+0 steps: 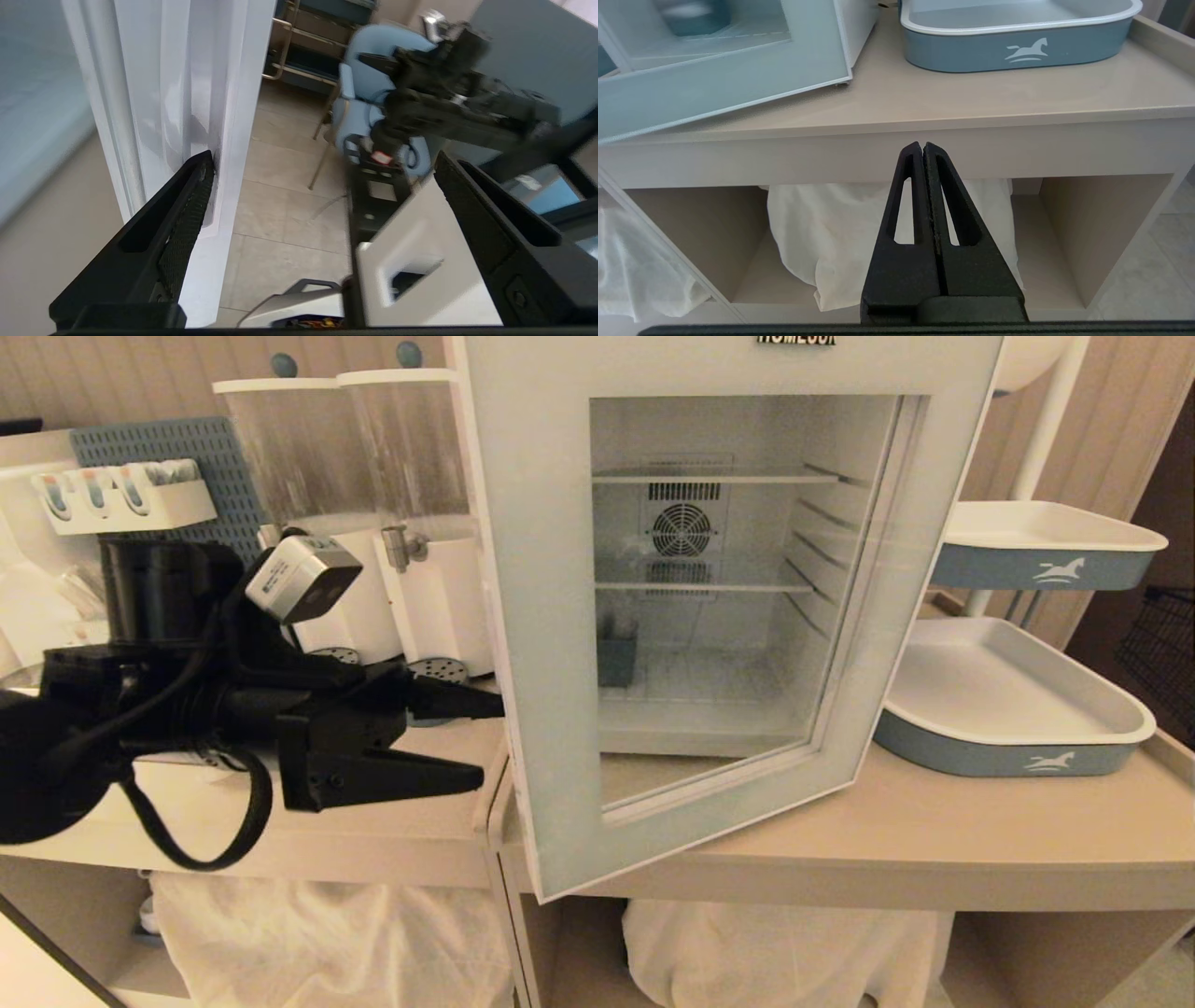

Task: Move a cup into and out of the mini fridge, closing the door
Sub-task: Open the freezer door

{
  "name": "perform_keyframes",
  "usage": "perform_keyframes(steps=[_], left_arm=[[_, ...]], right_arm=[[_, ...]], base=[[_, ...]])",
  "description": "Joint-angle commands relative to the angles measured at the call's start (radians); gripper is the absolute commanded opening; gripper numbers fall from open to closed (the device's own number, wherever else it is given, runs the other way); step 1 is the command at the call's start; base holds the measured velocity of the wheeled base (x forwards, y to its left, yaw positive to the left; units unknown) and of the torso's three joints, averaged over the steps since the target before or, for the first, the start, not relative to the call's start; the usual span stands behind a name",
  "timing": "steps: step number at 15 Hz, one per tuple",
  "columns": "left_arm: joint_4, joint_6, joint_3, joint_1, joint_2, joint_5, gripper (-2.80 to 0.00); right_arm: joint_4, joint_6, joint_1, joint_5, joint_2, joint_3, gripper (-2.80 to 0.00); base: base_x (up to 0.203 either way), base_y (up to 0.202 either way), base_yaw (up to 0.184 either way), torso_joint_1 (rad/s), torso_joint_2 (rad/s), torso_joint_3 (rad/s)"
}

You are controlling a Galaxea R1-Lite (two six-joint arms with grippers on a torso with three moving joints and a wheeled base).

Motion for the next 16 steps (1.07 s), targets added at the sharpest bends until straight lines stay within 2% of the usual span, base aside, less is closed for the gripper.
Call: perform_keyframes(steps=[1, 7, 12, 14, 16], left_arm=[[-0.004, 0.0, 0.036, -0.039, -0.076, 0.017, 0.0], [-0.007, -0.008, 0.112, -0.33, -0.127, 0.202, 0.0], [-0.015, -0.061, 0.104, -0.558, -0.059, 0.351, 0.0], [-0.035, -0.067, 0.084, -0.612, -0.016, 0.387, 0.0], [-0.043, -0.071, 0.081, -0.617, -0.013, 0.394, 0.0]], right_arm=[[-0.002, 0.0, 0.0, 0.0, 0.001, 0.0, -2.8], [0.0, 0.002, 0.0, 0.0, 0.001, 0.0, -2.8], [0.0, 0.003, 0.0, 0.0, 0.001, 0.0, -2.8], [0.0, 0.003, 0.0, 0.0, 0.001, 0.0, -2.8], [0.0, 0.003, 0.0, 0.0, 0.001, 0.0, -2.8]], base=[[0.0, 0.0, 0.0, 0.0, 0.0, 0.0], [0.0, 0.0, 0.0, 0.0, 0.0, 0.0], [0.0, 0.0, 0.0, 0.0, 0.0, 0.0], [0.0, 0.0, 0.0, 0.0, 0.0, 0.0], [0.0, 0.0, 0.0, 0.0, 0.0, 0.0]])
